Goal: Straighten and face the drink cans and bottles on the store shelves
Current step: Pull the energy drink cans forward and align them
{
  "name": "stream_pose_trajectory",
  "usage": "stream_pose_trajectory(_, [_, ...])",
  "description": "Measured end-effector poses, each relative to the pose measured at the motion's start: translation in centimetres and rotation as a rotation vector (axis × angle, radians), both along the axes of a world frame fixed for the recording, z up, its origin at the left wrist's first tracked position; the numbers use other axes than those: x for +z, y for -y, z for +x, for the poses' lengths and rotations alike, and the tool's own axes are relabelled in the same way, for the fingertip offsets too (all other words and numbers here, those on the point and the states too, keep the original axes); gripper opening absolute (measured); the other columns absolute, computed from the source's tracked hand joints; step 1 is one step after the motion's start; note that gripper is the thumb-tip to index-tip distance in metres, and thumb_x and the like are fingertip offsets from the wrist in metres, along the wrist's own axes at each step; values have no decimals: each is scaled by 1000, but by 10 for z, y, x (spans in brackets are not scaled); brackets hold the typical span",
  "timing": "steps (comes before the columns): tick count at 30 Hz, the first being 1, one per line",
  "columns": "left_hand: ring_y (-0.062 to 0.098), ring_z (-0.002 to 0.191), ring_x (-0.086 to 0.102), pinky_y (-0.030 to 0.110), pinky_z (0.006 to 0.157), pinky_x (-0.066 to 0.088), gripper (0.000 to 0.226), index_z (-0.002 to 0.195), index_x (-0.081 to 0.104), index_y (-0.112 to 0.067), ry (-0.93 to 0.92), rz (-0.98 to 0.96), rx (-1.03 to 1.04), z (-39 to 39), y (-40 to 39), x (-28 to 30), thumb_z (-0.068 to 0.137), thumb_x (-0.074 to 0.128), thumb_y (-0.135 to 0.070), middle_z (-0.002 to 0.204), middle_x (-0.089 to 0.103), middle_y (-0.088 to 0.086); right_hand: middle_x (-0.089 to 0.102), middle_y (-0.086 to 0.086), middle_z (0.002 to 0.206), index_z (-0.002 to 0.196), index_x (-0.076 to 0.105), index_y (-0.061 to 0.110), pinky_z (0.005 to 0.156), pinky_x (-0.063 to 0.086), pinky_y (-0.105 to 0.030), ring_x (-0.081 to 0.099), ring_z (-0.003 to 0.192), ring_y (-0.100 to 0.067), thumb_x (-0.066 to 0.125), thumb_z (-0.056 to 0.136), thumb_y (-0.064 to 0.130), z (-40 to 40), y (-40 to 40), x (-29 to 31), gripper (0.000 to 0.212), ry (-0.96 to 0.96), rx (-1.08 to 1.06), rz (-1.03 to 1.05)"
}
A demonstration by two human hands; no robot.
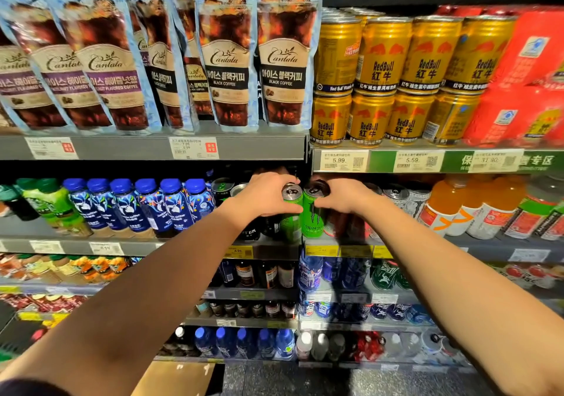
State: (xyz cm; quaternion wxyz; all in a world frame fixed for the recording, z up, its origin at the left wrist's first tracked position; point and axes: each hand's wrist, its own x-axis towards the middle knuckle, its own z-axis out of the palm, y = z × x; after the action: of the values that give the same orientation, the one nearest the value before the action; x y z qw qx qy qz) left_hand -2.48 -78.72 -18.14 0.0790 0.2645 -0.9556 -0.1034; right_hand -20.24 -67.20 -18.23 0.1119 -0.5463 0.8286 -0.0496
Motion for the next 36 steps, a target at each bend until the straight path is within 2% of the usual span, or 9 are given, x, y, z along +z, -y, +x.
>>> stream_pose_trajectory(4, [23, 126, 55, 40, 105, 41, 67, 135, 57, -31, -33, 57, -27, -1, 1, 3, 74, 80, -49, 134, 62, -3, 59, -2, 100, 114, 59, 19, 67, 37, -30, 52, 83, -21, 64, 82, 54, -2, -3, 7, 47, 62, 21, 21])
stream_pose_trajectory(7, [21, 130, 52, 42, 107, 39, 70, 139, 52, -30, -39, 98, -57, 1, 2, 3, 75, 80, -36, 138, 59, -5, 62, -6, 101, 105, 60, 17, 64, 38, -30, 54, 80, -21, 63, 83, 54, -5, -3, 8, 43, 61, 24, 46])
stream_pose_trajectory(12, [26, 118, 58, 42, 97, 38, 77, 133, 54, -31, 18, -42, 36, -2, 0, -2, 69, 71, -71, 124, 67, 1, 66, -9, 114, 115, 60, 17, 72, 39, -30, 55, 89, -24, 60, 83, 64, -2, -1, 6, 57, 61, 9, 25])
stream_pose_trajectory(16, [24, 126, 55, 40, 103, 34, 75, 137, 53, -32, -74, 93, -11, 0, 6, -6, 70, 81, -52, 133, 63, -4, 64, -10, 127, 127, 58, 16, 75, 36, -27, 59, 105, -27, 63, 82, 64, -3, -1, 5, 65, 84, 8, -21])
stream_pose_trajectory(19, [22, 128, 53, 42, 107, 32, 70, 137, 52, -36, -74, 136, -39, 6, 10, -7, 73, 80, -40, 135, 61, -7, 63, -10, 128, 130, 55, 17, 75, 35, -26, 57, 99, -23, 63, 84, 60, -2, -2, 5, 64, 88, 23, -21])
stream_pose_trajectory(24, [25, 113, 60, 41, 95, 37, 72, 125, 57, -34, -14, -30, 32, 0, 3, -9, 66, 70, -73, 119, 68, -2, 63, -4, 96, 95, 55, 22, 58, 35, -28, 52, 71, -14, 60, 84, 62, 1, -1, 10, 42, 65, 5, 38])
stream_pose_trajectory(30, [21, 131, 50, 45, 110, 34, 76, 141, 46, -35, -65, 144, -70, 4, 12, -8, 73, 81, -41, 139, 57, -9, 58, 1, 84, 86, 54, 20, 54, 34, -27, 52, 69, -14, 59, 85, 63, 2, -4, 16, 43, 72, -18, 86])
stream_pose_trajectory(34, [24, 125, 51, 38, 92, 30, 74, 136, 47, -34, 10, 64, -36, -1, 5, -13, 73, 73, -62, 134, 58, 0, 68, -9, 112, 111, 62, 13, 72, 45, -31, 61, 92, -26, 68, 81, 58, 4, -9, 13, 54, 95, 5, 34])
stream_pose_trajectory(36, [24, 124, 50, 37, 89, 27, 65, 135, 48, -33, -12, 47, -28, -5, 2, -16, 79, 71, -55, 130, 59, 2, 66, -9, 123, 124, 59, 16, 84, 48, -34, 62, 108, -29, 75, 74, 58, 5, -17, 10, 68, 89, 9, -15])
